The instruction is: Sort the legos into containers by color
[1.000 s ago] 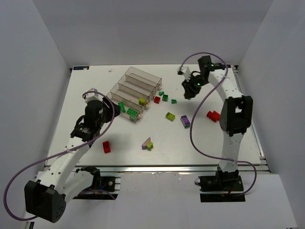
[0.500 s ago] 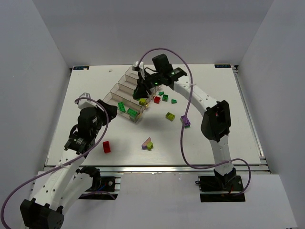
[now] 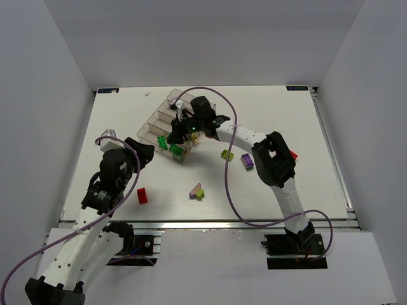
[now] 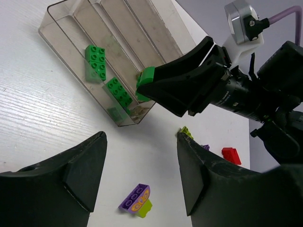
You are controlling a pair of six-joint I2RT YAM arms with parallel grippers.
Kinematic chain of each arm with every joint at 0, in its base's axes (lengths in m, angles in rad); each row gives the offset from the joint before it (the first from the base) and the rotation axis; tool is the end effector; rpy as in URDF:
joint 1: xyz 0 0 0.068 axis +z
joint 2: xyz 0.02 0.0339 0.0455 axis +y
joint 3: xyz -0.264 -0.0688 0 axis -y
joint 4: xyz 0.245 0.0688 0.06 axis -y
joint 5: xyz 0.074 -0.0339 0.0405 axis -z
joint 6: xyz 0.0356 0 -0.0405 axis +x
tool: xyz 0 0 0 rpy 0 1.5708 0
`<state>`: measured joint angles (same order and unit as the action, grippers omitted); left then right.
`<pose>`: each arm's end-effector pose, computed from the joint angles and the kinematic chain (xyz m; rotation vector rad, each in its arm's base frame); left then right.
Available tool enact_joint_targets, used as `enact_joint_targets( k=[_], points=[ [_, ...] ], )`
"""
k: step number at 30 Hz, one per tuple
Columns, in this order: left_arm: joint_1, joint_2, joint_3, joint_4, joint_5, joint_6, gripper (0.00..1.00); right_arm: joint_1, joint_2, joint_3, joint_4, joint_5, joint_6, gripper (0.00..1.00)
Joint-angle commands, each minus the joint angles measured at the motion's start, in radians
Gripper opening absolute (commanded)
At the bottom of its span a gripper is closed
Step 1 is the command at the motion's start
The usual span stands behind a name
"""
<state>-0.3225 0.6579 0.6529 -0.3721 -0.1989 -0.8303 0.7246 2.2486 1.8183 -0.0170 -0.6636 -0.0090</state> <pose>0.1517 -0.0433 0.2936 -0.6268 1.8815 -0.5672 0.3788 0.3646 0.2273 -1.1490 1.7524 1.1123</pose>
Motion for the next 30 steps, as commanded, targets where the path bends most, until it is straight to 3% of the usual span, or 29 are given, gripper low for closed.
enact_joint_targets(
  k=[1,4,5,7,14,17,18,20,21,23,27,30],
  points=[
    [0.005,-0.014,-0.009,-0.030,0.006,-0.021,0.72,0.007,-0.006,-0.025,0.111,0.071,-0.038,0.07],
    [0.005,-0.017,-0.015,-0.027,0.012,-0.027,0.73,0.009,-0.007,-0.051,0.111,0.091,-0.065,0.27],
    [0.003,-0.017,-0.013,-0.027,0.013,-0.027,0.73,0.009,-0.009,-0.059,0.111,0.096,-0.068,0.39],
    [0.005,-0.012,-0.013,-0.019,0.018,-0.027,0.73,0.007,-0.011,-0.063,0.107,0.098,-0.077,0.49],
    [0.005,0.016,-0.013,-0.004,0.036,-0.030,0.73,-0.002,-0.017,-0.021,0.051,0.082,-0.089,0.60],
    [0.005,0.022,-0.021,0.018,0.041,-0.029,0.67,-0.031,-0.035,0.064,-0.070,0.017,-0.103,0.60],
    [0.005,0.023,-0.022,0.030,0.042,-0.030,0.56,-0.042,-0.041,0.088,-0.113,-0.005,-0.136,0.60],
    [0.003,0.031,-0.030,0.045,0.049,-0.038,0.44,-0.077,-0.070,0.147,-0.257,-0.027,-0.184,0.56],
    [0.005,0.032,-0.044,0.070,0.053,-0.043,0.31,-0.089,-0.083,0.156,-0.308,-0.021,-0.239,0.54],
    [0.005,0.037,-0.059,0.099,0.070,-0.050,0.24,-0.129,-0.134,0.128,-0.403,0.005,-0.304,0.44],
    [0.005,0.058,-0.085,0.168,0.099,-0.052,0.24,-0.192,-0.242,-0.025,-0.627,0.125,-0.422,0.24],
    [0.005,0.086,-0.081,0.182,0.104,-0.043,0.42,-0.260,-0.343,-0.184,-0.669,0.243,-0.405,0.27]
  ],
)
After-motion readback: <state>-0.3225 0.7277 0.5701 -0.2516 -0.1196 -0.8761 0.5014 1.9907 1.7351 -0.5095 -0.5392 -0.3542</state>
